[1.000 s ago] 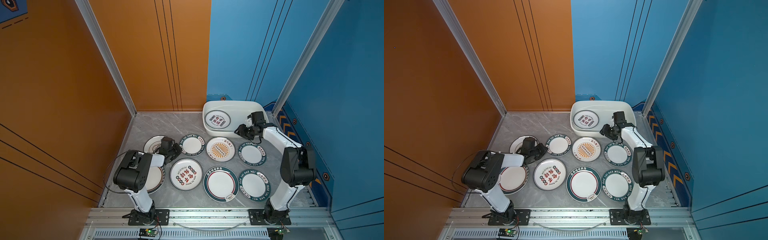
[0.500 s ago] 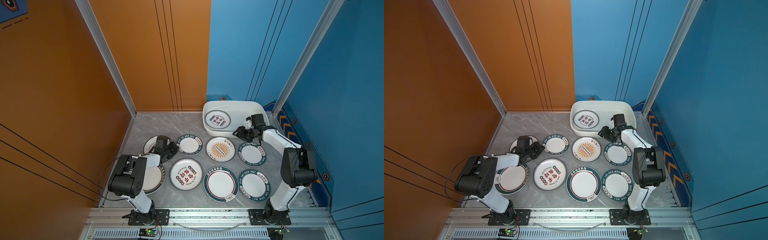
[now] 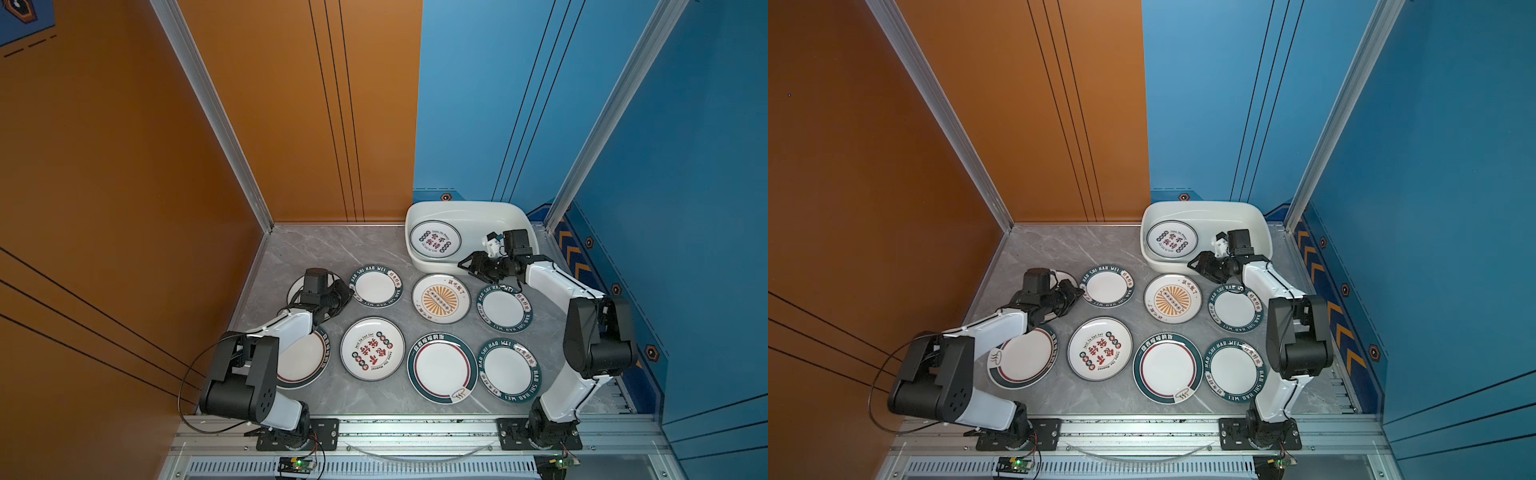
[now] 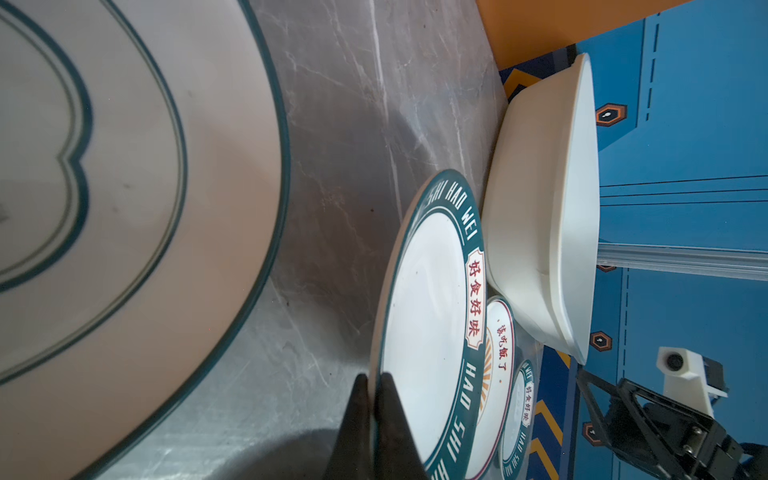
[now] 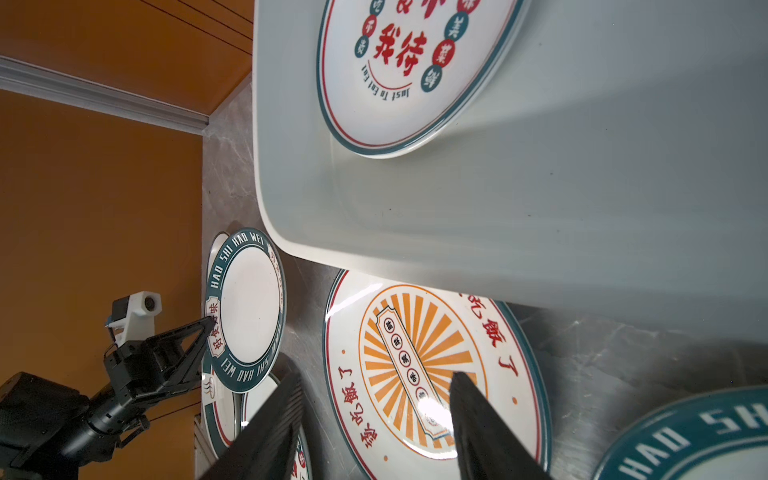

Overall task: Place the plates into the plastic bin on the countertop
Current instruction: 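Close the left gripper on the green-rimmed plate edge and tilt it up, then carry the green-rimmed plate toward the right gripper while right gripper reaches to meet it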

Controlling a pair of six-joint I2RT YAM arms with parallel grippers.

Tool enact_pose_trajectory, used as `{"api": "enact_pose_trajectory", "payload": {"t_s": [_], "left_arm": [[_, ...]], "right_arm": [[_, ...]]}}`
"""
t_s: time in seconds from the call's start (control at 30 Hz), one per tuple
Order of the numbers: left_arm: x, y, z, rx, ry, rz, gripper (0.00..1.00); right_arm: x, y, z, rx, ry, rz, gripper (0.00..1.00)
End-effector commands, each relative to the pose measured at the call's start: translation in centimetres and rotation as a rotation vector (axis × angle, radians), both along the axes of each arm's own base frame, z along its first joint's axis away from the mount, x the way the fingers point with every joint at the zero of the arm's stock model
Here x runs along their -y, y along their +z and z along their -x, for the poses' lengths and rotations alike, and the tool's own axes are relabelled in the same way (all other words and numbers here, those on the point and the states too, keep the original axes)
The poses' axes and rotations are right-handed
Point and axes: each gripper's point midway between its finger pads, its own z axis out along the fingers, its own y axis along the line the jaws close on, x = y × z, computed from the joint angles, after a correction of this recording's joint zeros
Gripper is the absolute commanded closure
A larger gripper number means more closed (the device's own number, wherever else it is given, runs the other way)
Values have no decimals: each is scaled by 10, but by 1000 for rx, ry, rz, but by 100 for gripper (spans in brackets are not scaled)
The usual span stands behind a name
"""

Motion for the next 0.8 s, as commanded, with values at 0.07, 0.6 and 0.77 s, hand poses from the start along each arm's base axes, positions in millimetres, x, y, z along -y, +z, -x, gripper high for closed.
{"api": "enact_pose_trajectory", "payload": {"t_s": [0.07,0.6,0.77], "left_arm": [[6,51,-5,86,-24,53,100],[34,106,-8,162,-102,87,100],[46,105,-11,157,-126,87,100]], "right_arm": [[-26,24,9,48,94,-102,35],[-91,37,33,56,295,-181,35],[-106,42,34,73,311,-204,35]]}}
